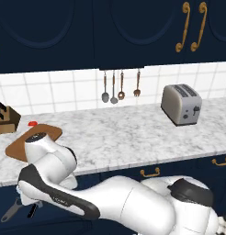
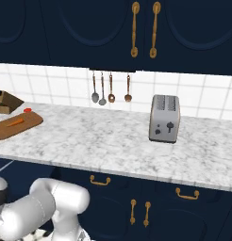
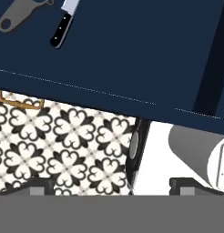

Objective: Place the appropriate cutting tool for cutting the carrot skin on the cutting board.

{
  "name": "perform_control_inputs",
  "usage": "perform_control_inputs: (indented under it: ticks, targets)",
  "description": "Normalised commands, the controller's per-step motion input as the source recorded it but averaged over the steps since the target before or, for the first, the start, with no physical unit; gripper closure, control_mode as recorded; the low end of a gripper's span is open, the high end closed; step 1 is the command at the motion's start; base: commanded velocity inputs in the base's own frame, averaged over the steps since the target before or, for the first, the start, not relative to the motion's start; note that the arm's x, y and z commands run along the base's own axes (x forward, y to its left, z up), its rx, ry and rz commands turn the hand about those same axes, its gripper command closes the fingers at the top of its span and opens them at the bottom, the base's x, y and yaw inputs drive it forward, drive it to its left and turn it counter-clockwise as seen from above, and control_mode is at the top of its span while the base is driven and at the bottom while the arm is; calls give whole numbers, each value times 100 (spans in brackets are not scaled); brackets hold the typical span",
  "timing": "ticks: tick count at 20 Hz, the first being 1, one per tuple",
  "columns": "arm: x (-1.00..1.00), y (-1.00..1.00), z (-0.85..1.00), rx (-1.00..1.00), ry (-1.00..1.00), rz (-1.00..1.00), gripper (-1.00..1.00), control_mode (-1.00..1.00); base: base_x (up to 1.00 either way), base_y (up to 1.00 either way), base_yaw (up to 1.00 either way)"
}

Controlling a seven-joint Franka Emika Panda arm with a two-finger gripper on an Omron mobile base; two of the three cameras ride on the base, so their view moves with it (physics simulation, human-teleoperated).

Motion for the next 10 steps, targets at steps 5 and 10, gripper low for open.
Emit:
perform_control_inputs:
  ticks: [5,10]
  targets:
    - [34,54,-50,0,3,0,-100,-100,0,0,0]
    - [28,19,-51,0,0,0,-100,-100,0,0,0]
